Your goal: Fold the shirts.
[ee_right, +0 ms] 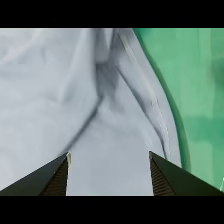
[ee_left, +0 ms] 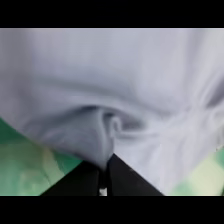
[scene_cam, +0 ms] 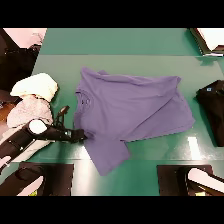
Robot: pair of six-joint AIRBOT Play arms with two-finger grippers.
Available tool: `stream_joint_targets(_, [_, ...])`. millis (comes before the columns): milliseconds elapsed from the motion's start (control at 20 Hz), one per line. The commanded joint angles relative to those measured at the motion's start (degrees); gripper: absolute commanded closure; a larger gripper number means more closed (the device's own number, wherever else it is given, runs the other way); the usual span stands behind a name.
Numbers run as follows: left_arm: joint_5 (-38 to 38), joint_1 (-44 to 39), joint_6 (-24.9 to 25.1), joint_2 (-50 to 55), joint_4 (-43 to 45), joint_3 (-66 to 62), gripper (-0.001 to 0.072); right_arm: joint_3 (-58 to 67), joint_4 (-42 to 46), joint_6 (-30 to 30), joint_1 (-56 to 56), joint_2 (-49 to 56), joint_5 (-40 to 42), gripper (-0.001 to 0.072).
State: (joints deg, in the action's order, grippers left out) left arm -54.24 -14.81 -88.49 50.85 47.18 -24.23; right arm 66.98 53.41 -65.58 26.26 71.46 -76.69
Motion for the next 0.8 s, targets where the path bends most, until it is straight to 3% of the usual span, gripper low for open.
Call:
stream_joint_targets(0, [-0.3,5.6,0.0,0.2,7.9,-7.5,0.0682,-4.3,3.9,-0.4,3.6,0.0,-5.2,0.0161])
stream_joint_targets(300, [0.6,17.2,5.0,0.3,10.8,-15.4,0.0682,-19.7,6.7,-0.4,5.4,0.0,-3.9,0.0161])
stream_joint_targets(700, [-0.6,17.8,6.4,0.3,10.8,-15.4,0.0682,-30.5,6.7,-0.4,-7.5,0.0,-2.0,0.0162])
stream_joint_targets(750, [-0.9,17.8,6.4,0.3,10.8,-15.4,0.0682,-30.7,6.7,-0.4,-9.2,0.0,-2.1,0.0191])
